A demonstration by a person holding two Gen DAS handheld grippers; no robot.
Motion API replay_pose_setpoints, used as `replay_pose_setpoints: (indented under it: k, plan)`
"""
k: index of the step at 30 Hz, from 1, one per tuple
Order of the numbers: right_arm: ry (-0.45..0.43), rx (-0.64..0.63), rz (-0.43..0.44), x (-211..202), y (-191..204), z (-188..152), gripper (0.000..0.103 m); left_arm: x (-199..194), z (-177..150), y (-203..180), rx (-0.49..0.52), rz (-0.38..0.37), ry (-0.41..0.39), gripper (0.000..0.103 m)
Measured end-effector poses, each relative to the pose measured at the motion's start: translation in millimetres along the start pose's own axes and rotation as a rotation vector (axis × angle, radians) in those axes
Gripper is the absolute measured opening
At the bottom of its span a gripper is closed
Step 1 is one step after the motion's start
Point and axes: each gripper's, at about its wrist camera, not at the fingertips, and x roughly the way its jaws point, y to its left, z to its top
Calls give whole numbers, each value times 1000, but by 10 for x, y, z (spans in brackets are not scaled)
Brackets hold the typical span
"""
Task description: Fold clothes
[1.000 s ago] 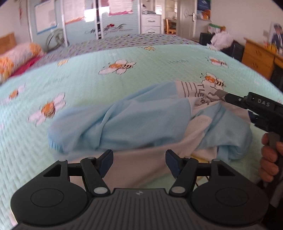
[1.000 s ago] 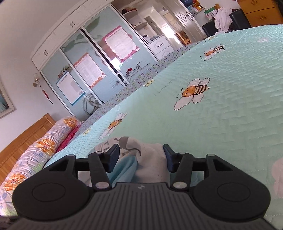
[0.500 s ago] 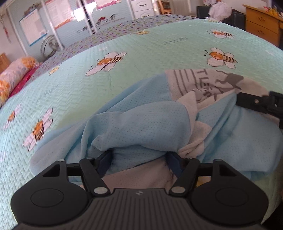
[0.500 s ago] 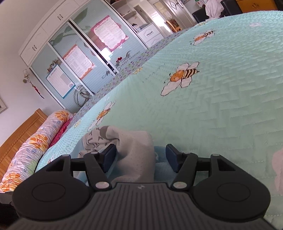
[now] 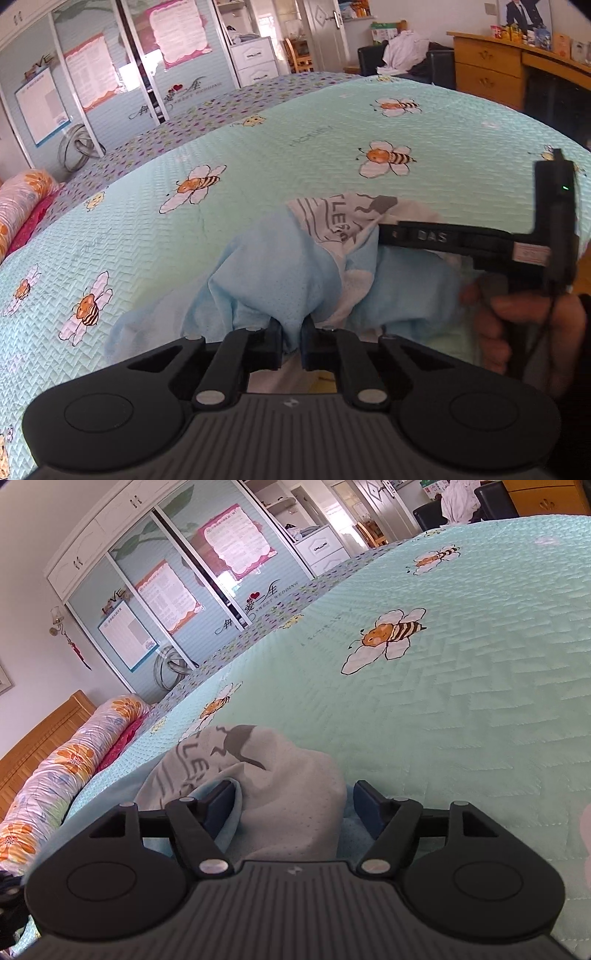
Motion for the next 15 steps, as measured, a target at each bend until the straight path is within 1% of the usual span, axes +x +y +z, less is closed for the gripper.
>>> replay_pose_setpoints:
  k: [4, 9, 10, 11, 12, 13, 14, 15]
  plan:
    - [-3, -16, -5, 5, 22, -19, 74, 14, -17, -34, 42, 11, 43, 9]
    - [-7, -34, -15, 4, 50, -47, 74, 70, -39, -40, 56, 44, 85, 16]
    - [-7, -36, -16, 4, 54, -50, 74, 71, -36, -42, 60, 56, 88, 28]
    - [-8, -38, -18, 3, 57, -53, 74, 72, -33, -42, 64, 69, 89, 37]
    - [-8, -40, -19, 3, 58, -53, 74, 76, -30, -37, 66, 83, 86, 55]
    - [-8, -41, -20, 3, 60, -53, 74, 77, -25, -31, 68, 98, 84, 66]
    - [-9, -42, -21, 3, 62, -53, 74, 77, -18, -28, 70, 109, 83, 69]
    - [-9, -42, -21, 2, 63, -53, 74, 83, -10, -30, 72, 115, 86, 70]
